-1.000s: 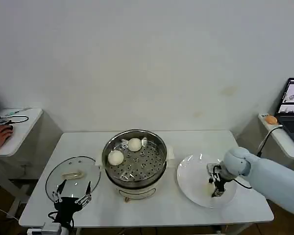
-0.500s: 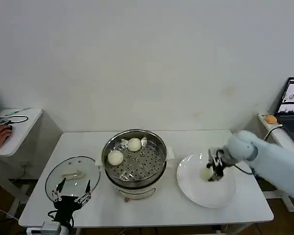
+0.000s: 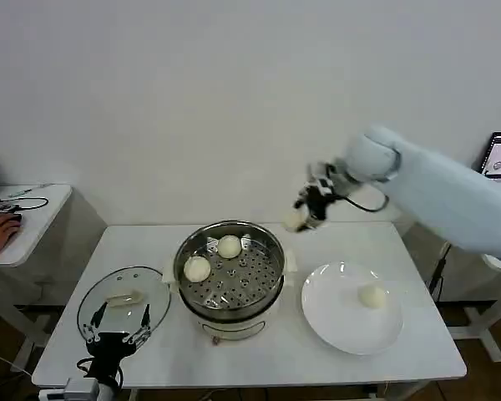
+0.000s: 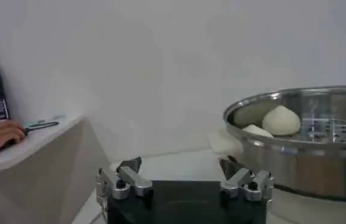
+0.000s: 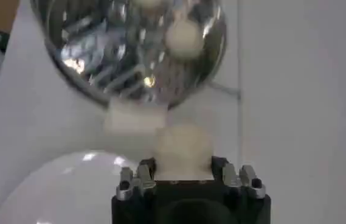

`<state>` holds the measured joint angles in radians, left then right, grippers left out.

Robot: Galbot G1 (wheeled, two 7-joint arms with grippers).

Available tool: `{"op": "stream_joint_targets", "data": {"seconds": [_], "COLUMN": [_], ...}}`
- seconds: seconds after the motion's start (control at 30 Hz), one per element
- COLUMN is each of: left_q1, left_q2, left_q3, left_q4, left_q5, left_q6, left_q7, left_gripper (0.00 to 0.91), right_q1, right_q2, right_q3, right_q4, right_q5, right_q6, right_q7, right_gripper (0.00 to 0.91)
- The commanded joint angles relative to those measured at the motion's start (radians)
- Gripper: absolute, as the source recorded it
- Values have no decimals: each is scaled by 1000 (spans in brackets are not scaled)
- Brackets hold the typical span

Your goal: Take steamed baozi put them in steamer then cover it.

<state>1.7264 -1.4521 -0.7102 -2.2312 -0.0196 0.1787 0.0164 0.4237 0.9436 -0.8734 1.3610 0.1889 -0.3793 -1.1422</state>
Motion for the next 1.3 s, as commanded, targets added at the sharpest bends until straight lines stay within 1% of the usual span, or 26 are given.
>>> {"op": "stream_joint_targets", "data": {"seconds": [0.03,0.1,0.17,0.23,0.27,0.33,0.4,0.43,0.53,0.63,0.67,0.73,0.8,0.97,1.23,1.3], "left_q1": [0,-1,-1,0,0,-1,-1,0,6,4,4,5,6,12,9,7], "left_q2": [1,2,4,5,5,3,-2,-4,-12,-16,-17,-19,-22,-24,-27,-28], "left_q3": [-10,-11,-11,-11,-12,-13,-12,-11,-6,-6,-8,-13,-16,-22,-30,-31], "left_q4": [-4,-2,-3,-5,-4,-4,-1,-2,-11,-11,-11,-15,-19,-27,-22,-22], "left_q5": [-8,-9,-8,-7,-7,-7,-5,-4,-1,5,5,4,3,1,-4,-5], "left_q6": [2,3,4,4,4,4,4,4,3,1,1,1,1,1,1,1], "left_q7": [0,0,1,1,1,0,-2,-2,-1,-2,-3,-2,-3,-3,-5,-6], "left_gripper": [907,907,907,907,907,907,907,907,907,907,907,907,907,907,907,907], "right_q1": [90,87,97,124,131,139,134,132,131,109,92,80,47,9,-5,-5], "right_q2": [334,348,347,339,338,337,346,350,356,367,372,376,382,381,379,374], "right_q3": [-41,-65,-104,-169,-190,-212,-205,-201,-214,-225,-229,-243,-255,-279,-296,-301], "right_q4": [-250,-251,-220,-173,-149,-114,-90,-77,-28,20,28,30,26,24,29,35], "right_q5": [104,66,27,-25,-61,-126,-209,-234,-224,-261,-260,-254,-276,-283,-310,-332], "right_q6": [511,608,645,723,756,790,813,819,811,812,807,803,807,806,822,831], "right_q7": [-54,-64,-69,-47,-47,-34,-28,-33,-40,-38,-41,-39,-45,-47,-55,-46], "right_gripper": [595,595,595,605,595,595,595,595,595,595,595,595,595,595,595,595]}}
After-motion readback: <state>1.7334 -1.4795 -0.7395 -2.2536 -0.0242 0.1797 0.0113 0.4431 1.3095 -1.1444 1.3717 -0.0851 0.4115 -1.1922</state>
